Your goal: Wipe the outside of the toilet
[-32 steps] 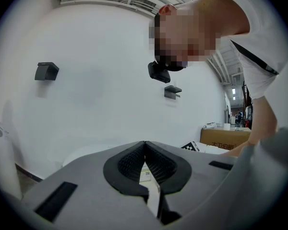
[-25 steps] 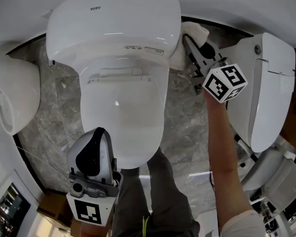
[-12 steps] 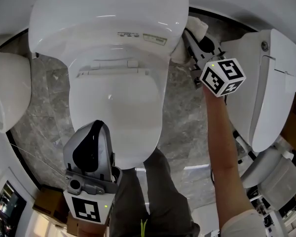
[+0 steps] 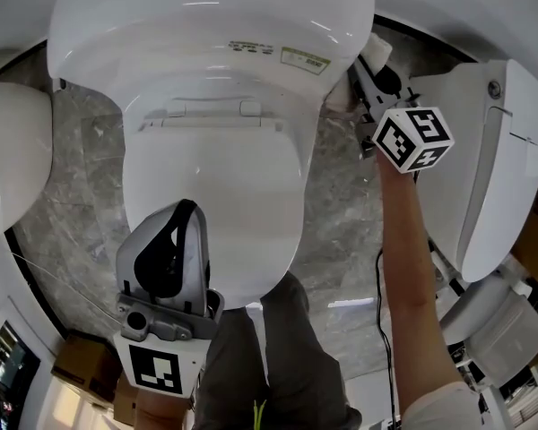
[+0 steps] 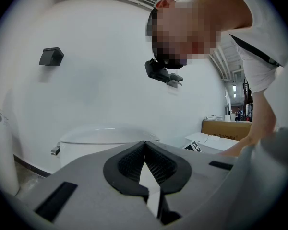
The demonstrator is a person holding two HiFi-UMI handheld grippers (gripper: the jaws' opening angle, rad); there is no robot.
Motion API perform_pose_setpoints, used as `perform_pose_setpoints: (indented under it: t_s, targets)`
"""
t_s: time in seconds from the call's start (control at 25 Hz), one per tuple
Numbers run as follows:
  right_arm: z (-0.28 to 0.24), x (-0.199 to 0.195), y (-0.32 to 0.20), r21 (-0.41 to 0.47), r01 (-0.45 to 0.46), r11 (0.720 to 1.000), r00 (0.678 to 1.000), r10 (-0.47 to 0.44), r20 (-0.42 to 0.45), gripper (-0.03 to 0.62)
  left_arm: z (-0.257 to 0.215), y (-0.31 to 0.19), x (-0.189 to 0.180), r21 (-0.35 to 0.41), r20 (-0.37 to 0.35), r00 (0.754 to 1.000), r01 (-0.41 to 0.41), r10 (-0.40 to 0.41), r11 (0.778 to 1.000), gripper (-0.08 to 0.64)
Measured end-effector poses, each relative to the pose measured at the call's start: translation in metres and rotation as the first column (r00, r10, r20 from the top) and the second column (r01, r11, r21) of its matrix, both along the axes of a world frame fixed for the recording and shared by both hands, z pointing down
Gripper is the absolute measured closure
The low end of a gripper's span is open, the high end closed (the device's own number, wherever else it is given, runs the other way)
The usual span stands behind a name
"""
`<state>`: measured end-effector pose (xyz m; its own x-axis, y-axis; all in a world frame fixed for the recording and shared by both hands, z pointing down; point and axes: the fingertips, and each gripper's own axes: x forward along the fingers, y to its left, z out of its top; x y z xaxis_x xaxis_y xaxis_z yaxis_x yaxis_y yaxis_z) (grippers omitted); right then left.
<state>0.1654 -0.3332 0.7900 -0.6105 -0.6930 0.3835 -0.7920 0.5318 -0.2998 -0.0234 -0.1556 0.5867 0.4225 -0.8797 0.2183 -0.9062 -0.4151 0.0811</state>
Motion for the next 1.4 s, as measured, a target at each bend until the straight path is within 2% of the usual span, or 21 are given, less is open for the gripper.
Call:
perform_pose_setpoints:
  t_s: [0.44,0.68,0.8,0.96,1.12,1.28,1.4]
  targets:
    - [0.043,0.004,0.010,-0.043,-0.010,0.999,0.998,0.007,-0.064,0.522,0.036,-0.001,-0.003,-0.029,-0.006,1.000,-0.017,0.017,0.999,0.543]
    - [0.064,0.010,0.028,-0.076,-0.063,0.995,0.993,0.055,-0.101,0.522,0.039,0.007,-0.013,-0.025,-0.018,1.000,-0.021,0.020,0.999,0.543]
    - [0.061,0.018,0.036,-0.079,-0.111,0.991,0.990,0.104,-0.093,0.522,0.036,0.011,-0.018,-0.022,-0.022,0.999,-0.025,0.025,0.999,0.543]
    - [0.034,0.030,0.052,-0.070,-0.179,0.981,0.982,0.175,-0.070,0.522,0.023,0.019,-0.023,-0.020,-0.042,0.999,-0.034,0.033,0.999,0.543]
    - [-0.018,0.034,0.069,-0.028,-0.240,0.970,0.970,0.239,-0.048,0.522,-0.005,0.030,-0.026,-0.002,-0.069,0.996,-0.051,0.051,0.999,0.543]
    - [-0.078,0.026,0.095,0.019,-0.252,0.967,0.965,0.253,-0.069,0.522,-0.044,0.049,-0.031,0.017,-0.089,0.993,-0.076,0.078,0.997,0.543]
    - [-0.129,0.010,0.117,0.056,-0.227,0.972,0.968,0.232,-0.099,0.522,-0.082,0.065,-0.040,0.038,-0.101,0.991,-0.089,0.092,0.995,0.543]
